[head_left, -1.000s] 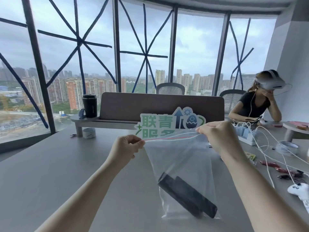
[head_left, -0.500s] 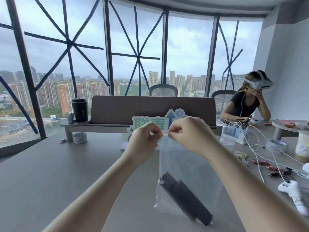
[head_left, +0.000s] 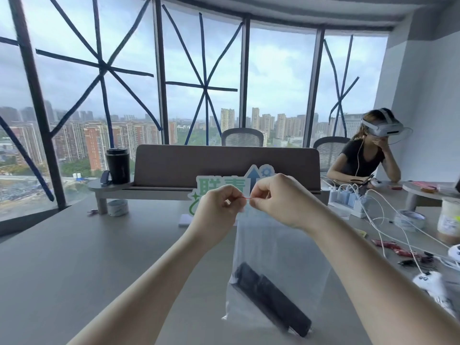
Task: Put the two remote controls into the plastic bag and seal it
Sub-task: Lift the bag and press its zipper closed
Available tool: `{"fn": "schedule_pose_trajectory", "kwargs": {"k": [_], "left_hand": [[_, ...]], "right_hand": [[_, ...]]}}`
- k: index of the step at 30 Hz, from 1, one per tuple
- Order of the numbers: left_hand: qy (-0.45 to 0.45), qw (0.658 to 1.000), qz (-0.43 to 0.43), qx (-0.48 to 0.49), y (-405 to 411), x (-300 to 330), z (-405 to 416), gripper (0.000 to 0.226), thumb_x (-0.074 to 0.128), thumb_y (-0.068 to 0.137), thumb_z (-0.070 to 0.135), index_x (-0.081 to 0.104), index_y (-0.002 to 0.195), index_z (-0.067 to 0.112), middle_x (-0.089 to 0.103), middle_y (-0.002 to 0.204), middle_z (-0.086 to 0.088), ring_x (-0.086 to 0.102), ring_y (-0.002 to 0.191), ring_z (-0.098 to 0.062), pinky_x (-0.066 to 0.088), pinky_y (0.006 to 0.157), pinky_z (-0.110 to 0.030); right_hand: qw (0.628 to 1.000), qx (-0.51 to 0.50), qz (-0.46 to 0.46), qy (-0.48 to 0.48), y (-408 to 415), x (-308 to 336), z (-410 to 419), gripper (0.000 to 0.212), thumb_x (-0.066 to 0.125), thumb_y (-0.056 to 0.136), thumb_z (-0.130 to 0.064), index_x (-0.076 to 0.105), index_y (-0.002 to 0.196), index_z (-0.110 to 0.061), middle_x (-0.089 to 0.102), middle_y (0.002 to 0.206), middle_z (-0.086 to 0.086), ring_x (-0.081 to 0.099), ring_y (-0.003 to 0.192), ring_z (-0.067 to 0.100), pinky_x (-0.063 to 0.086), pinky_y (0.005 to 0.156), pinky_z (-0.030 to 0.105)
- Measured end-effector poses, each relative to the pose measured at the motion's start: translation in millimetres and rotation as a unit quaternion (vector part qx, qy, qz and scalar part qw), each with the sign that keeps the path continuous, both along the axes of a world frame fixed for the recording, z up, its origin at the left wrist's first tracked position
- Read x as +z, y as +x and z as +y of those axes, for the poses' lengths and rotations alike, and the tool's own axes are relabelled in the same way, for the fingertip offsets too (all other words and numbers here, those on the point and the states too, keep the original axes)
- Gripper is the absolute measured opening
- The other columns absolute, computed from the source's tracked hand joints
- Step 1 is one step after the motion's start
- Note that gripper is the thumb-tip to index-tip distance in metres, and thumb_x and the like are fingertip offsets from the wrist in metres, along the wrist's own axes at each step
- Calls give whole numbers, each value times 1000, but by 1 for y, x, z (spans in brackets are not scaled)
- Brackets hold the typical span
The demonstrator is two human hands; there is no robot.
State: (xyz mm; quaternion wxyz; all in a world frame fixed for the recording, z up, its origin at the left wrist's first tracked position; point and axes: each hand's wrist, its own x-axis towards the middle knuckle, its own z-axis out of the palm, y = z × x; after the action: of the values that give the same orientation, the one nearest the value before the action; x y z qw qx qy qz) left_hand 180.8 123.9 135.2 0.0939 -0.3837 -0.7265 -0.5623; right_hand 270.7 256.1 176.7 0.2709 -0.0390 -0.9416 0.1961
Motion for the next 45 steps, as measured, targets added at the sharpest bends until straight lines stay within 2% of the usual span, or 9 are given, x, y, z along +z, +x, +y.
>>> {"fn": "schedule_pose_trajectory", "kwargs": {"k": [5,7,18,23,28,31,35,40,45], "left_hand": [[33,998,29,40,7,-3,2,35,59,83,6,52,59,31,57,61,4,43,48,-3,36,49,-13],[54,996,44,57,8,-4,2,35,59,82,2,51,60,29,54,58,7,45,50,-1,36,50,-11],[111,985,37,129,-13,-5,-27,14,56,83,-1,58,71,5,50,57,2,40,49,-5,34,48,-13],[139,979,45,140,-32,-5,-47,16,57,83,0,59,70,9,51,57,4,40,52,-8,32,48,-15],[144,978,30,149,-49,-6,-64,21,57,84,1,59,69,15,55,54,16,41,52,-10,36,54,-29],[145,975,31,164,-54,-7,-73,20,58,84,3,60,69,16,57,52,18,45,54,-17,37,56,-31],[164,973,19,162,-65,-8,-86,21,58,84,3,60,68,16,56,50,19,43,50,-11,36,55,-29],[179,970,-8,164,-90,-12,-107,18,56,84,3,60,70,15,50,46,11,38,51,-16,34,55,-31],[150,968,-56,195,-137,-25,-127,20,51,81,0,58,69,13,51,54,-3,42,49,-21,35,52,-30]], "right_hand": [[998,-29,5,49,2,-2,-10,13,61,89,-30,67,82,-21,63,73,-7,59,77,19,51,72,35],[997,-37,9,68,4,-5,-11,14,58,91,-32,65,84,-22,66,83,-8,58,85,21,49,75,36],[989,-78,19,121,25,-22,23,15,56,91,-31,65,83,-22,59,81,-13,59,82,19,38,68,30],[989,-73,28,126,31,-24,27,17,56,91,-32,63,80,-20,62,80,-10,59,79,20,44,69,33],[987,-78,30,134,27,-23,22,16,54,94,-33,63,84,-24,64,87,-11,58,82,18,38,68,30],[989,-80,22,122,22,-23,15,17,52,94,-36,61,84,-25,62,87,-11,59,85,19,43,73,33],[987,-93,55,118,13,-15,1,24,53,94,-41,60,81,-22,60,83,-11,59,84,21,40,69,33],[984,-104,80,119,-16,-15,-17,34,57,92,-47,57,75,-18,55,69,-4,52,71,26,36,61,32],[992,-55,71,91,-83,-28,-31,40,61,93,-40,42,63,-22,51,59,-5,56,63,28,47,58,36]]}}
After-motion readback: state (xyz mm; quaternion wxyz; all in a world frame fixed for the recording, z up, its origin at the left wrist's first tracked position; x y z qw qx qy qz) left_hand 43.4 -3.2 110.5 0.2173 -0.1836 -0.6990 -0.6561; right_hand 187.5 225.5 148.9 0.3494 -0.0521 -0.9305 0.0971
